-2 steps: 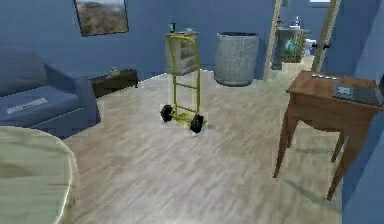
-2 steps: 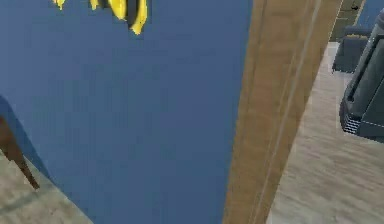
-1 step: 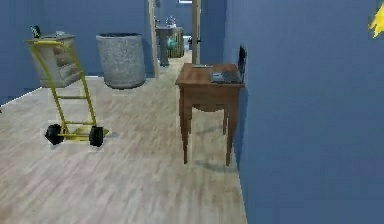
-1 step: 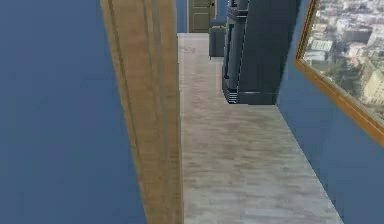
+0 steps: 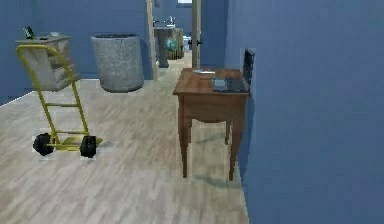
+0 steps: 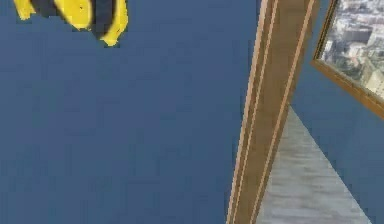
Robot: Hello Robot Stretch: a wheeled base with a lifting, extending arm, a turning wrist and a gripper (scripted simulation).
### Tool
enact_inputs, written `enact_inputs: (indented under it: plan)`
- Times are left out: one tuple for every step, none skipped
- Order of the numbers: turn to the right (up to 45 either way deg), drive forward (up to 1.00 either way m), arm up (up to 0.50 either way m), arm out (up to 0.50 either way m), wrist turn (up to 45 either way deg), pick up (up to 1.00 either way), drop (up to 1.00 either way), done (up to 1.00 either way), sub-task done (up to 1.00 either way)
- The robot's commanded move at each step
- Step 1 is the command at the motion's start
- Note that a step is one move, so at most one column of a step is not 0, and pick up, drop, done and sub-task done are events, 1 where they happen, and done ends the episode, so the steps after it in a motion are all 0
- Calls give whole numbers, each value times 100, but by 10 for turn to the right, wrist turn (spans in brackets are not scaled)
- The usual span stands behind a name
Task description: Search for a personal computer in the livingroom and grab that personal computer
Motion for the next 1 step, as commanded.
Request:
enact_inputs:
  plan:
    - [-240,0,0,0,0,0,0,0,0]
